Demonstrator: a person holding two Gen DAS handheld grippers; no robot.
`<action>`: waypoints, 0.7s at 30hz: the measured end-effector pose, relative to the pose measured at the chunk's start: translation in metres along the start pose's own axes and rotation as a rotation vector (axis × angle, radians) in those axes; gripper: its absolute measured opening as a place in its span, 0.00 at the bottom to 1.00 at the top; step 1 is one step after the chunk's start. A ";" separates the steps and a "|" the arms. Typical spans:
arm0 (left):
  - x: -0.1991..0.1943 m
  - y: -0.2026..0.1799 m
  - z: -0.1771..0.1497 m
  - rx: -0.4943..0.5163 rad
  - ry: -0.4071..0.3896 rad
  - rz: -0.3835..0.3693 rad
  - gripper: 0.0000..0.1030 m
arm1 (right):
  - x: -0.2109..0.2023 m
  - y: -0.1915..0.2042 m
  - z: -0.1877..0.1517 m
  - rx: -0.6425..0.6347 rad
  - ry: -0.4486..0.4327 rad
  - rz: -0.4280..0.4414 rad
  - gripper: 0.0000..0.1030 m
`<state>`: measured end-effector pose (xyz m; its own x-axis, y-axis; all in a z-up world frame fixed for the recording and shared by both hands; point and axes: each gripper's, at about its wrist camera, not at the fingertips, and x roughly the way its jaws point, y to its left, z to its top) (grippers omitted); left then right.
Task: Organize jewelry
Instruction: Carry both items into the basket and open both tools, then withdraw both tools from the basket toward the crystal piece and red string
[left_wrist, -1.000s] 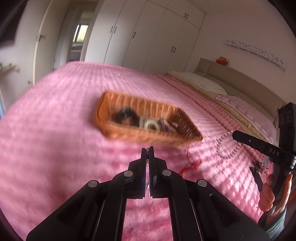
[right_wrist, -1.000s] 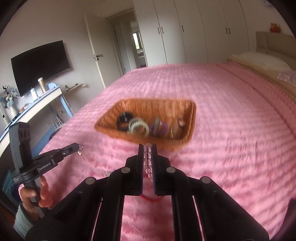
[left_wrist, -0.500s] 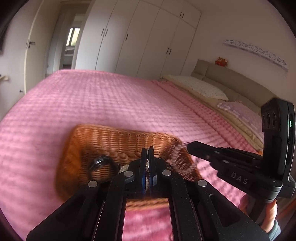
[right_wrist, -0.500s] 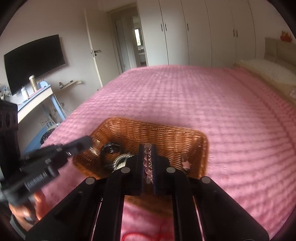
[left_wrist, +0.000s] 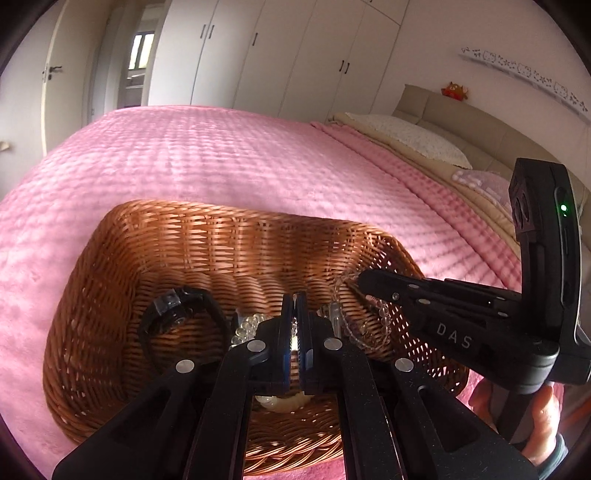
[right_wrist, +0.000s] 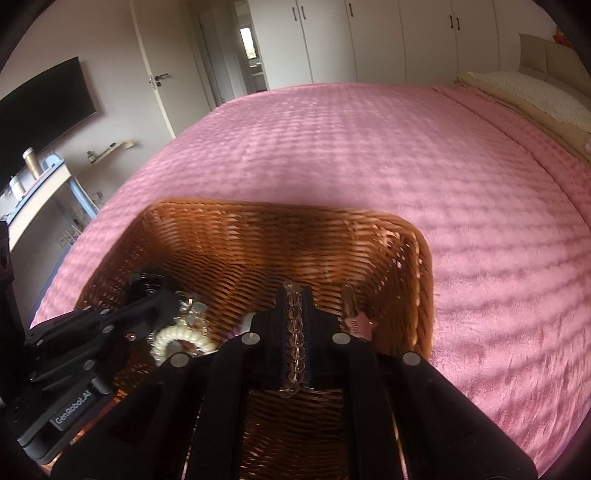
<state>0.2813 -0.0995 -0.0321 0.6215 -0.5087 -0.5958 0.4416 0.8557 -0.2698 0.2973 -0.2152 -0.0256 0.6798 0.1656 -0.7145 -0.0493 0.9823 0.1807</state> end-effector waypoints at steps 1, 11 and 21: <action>-0.001 0.001 0.000 -0.004 0.002 -0.005 0.01 | -0.001 -0.002 0.000 0.008 0.002 0.000 0.07; -0.049 -0.005 0.000 -0.026 -0.092 -0.056 0.39 | -0.049 -0.001 -0.003 0.021 -0.069 0.042 0.26; -0.127 -0.016 -0.041 -0.020 -0.139 -0.034 0.43 | -0.132 0.026 -0.060 -0.077 -0.108 0.037 0.33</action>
<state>0.1690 -0.0443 0.0166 0.6909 -0.5445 -0.4755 0.4518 0.8387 -0.3041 0.1626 -0.2064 0.0327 0.7509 0.1951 -0.6309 -0.1288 0.9803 0.1499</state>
